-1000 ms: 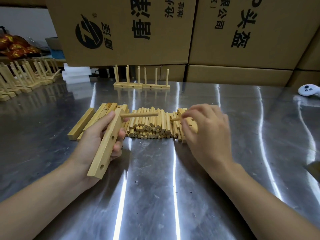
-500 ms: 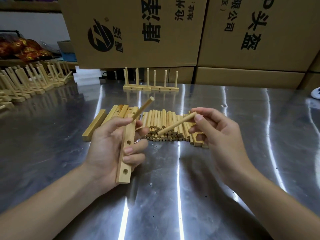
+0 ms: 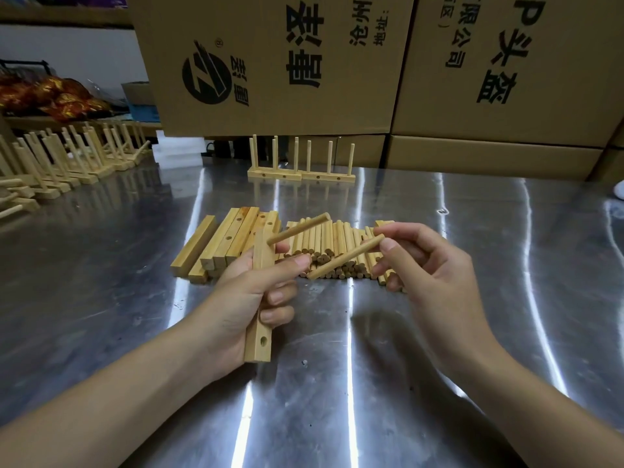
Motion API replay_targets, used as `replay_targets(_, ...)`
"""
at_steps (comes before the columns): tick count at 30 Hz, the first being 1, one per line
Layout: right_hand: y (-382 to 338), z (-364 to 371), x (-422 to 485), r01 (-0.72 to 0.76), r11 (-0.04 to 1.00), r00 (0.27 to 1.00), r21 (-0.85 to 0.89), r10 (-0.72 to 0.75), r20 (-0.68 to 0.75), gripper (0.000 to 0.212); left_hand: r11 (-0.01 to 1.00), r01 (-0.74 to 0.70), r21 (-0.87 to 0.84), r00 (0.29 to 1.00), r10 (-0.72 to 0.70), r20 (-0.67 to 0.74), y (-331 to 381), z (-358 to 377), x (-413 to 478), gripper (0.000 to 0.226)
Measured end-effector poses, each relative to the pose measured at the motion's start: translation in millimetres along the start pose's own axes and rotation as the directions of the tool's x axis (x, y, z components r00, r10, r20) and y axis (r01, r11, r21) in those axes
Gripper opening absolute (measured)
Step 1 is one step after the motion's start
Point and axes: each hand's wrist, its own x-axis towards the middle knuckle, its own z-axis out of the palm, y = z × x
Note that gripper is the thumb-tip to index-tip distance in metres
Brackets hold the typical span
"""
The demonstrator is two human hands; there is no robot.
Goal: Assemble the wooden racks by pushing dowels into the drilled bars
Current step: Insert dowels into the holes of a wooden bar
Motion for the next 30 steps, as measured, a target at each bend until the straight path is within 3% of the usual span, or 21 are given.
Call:
replay_targets(4,0,-2,0,-0.006,1.0,1.0,-0.015,0.006,-0.02,0.014,0.997,0.001,0.071,1.0,0.0,-0.008,-3,-2,0,0.049)
replay_targets(13,-4,-1,-1,0.001,1.0,0.999,0.005,-0.001,0.046,0.008,0.998,-0.024,0.052,0.998,0.027,-0.051,-1,-3,4,0.049)
replay_targets(19,-7,-5,4,-0.081,0.996,0.997,0.035,0.08,0.012,0.005,0.999,-0.006,0.033,0.998,0.008,-0.06,0,-3,4,0.051)
replay_targets(25,-5,-2,1,-0.214,0.963,0.976,0.165,0.207,0.062,0.027,1.0,0.022,-0.019,0.999,-0.023,-0.04,-1,1,2,0.052)
replay_targets(30,3,8,-6,-0.258,0.963,0.957,0.081,0.243,0.16,0.03,0.997,0.069,0.03,0.998,-0.068,-0.017,-4,5,-2,0.042)
